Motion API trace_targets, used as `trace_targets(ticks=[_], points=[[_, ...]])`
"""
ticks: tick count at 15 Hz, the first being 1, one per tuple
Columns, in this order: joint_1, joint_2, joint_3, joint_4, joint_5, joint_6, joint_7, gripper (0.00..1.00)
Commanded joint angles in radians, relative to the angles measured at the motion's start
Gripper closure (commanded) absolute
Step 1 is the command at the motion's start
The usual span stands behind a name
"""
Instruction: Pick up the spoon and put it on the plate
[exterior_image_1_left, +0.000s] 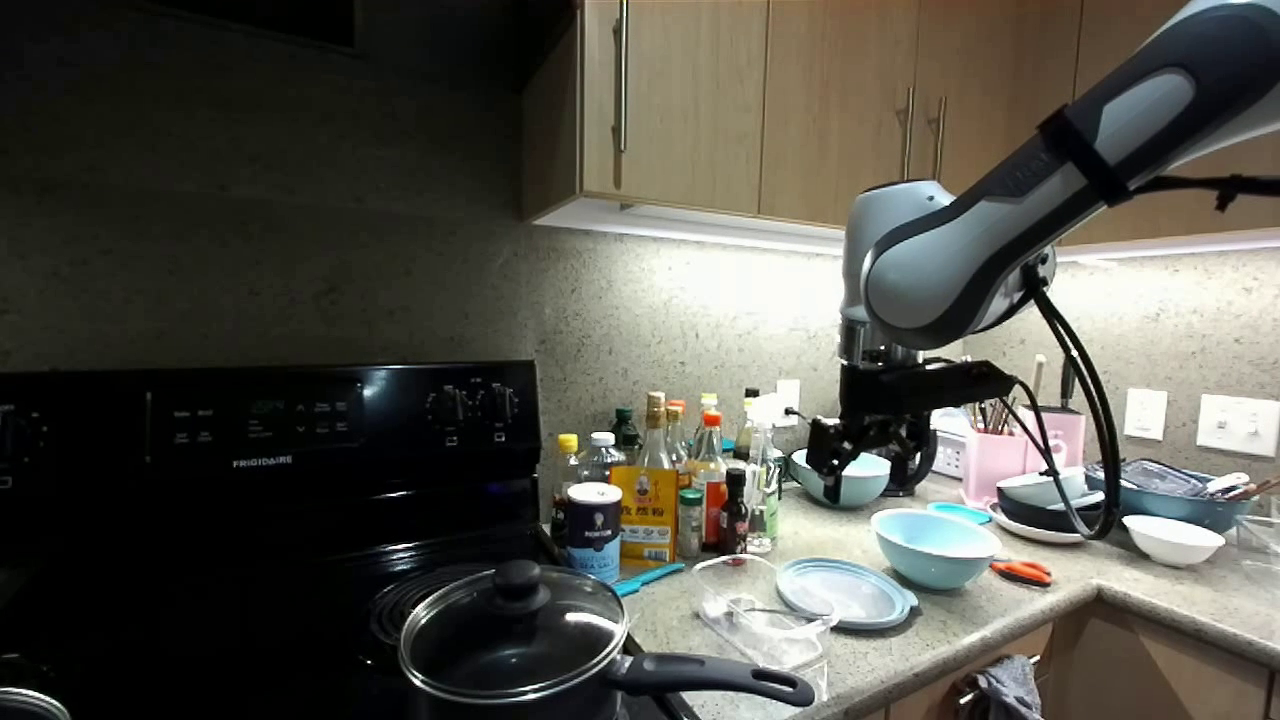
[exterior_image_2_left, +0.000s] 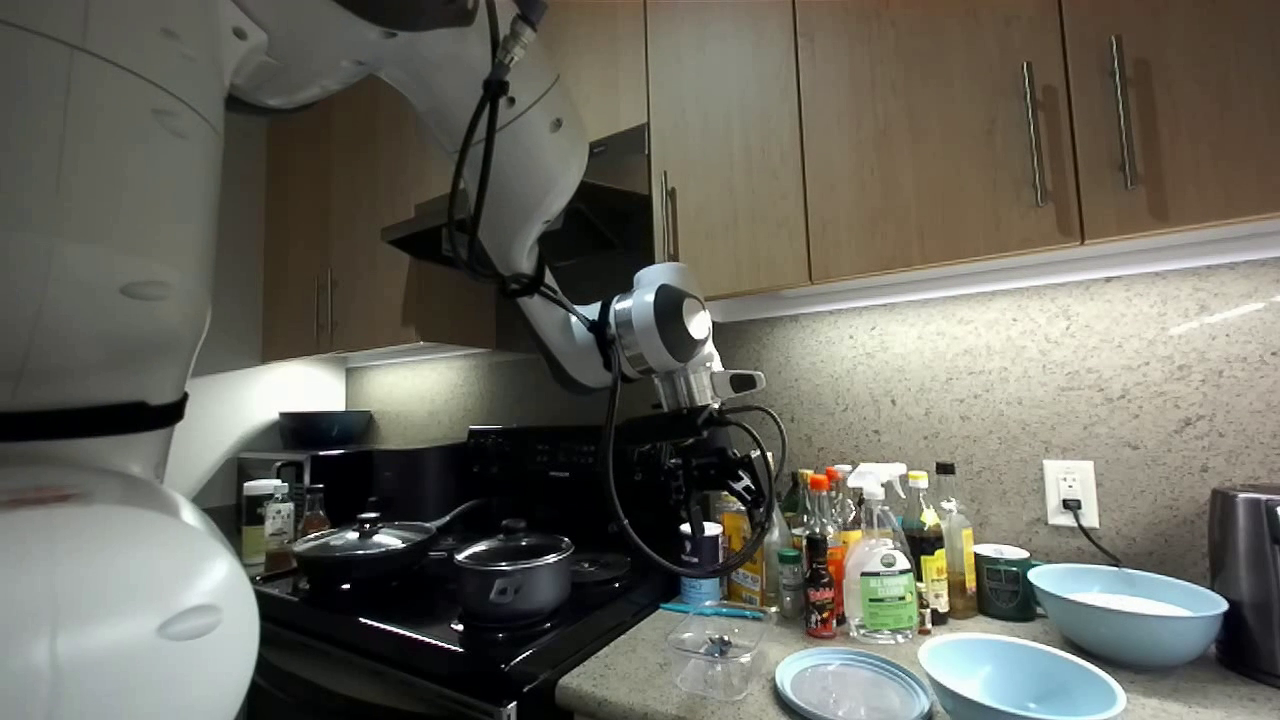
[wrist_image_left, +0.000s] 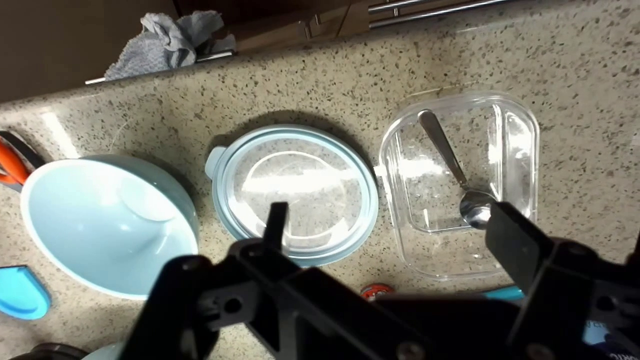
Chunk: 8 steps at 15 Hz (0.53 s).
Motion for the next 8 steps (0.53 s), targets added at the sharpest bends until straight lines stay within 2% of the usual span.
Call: trace_targets(ticks=[1, 5, 8], points=[[0.026, 0.116, -0.021, 0.093, 0.009, -0.036, -0.126, 0.0], [0.057, 0.229, -0.022, 0.196, -0.012, -0.102, -0.211, 0.0], [0.117, 0.28, -0.034, 0.252, -0.101, -0.166, -0.161, 0.0]])
